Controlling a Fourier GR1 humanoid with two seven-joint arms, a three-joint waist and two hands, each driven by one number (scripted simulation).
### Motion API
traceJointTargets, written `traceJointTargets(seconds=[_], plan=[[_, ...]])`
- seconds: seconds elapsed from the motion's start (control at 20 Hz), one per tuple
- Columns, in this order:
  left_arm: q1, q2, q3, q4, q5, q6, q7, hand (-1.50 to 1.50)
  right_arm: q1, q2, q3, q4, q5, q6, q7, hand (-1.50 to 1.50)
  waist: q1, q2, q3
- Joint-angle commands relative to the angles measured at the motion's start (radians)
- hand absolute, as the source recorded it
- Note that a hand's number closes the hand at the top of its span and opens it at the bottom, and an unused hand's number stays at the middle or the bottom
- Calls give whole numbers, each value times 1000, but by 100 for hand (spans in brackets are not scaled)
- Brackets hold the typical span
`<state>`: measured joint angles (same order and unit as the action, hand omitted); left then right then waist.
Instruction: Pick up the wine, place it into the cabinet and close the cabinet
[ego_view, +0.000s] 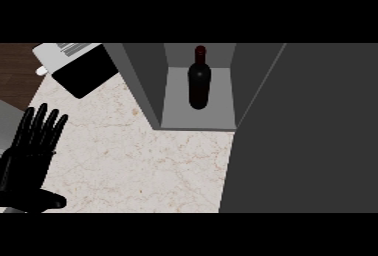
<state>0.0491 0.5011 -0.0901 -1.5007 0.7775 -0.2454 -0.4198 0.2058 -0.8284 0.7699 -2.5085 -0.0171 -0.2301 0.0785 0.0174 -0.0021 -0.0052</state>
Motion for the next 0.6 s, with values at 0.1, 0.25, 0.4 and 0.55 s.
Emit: traceJointTargets(seconds=[0.1, 0.25, 0.4, 0.55], plan=[[6, 53, 51, 11, 44, -76, 13, -150, -75, 153, 110, -150, -34, -23, 130, 150, 7, 0, -1], [-27, 56, 53, 32, 49, -77, 32, -150, -120, 207, 110, -105, -67, -14, 139, 150, 20, 7, -3], [-40, 79, 70, 31, 71, -92, 55, -150, -190, 246, 58, -66, -97, -4, 174, 150, 36, 12, -2], [-55, 61, 60, 44, 55, -92, 43, -150, -261, 296, 55, -19, -121, 20, 209, 150, 43, 15, -2]])
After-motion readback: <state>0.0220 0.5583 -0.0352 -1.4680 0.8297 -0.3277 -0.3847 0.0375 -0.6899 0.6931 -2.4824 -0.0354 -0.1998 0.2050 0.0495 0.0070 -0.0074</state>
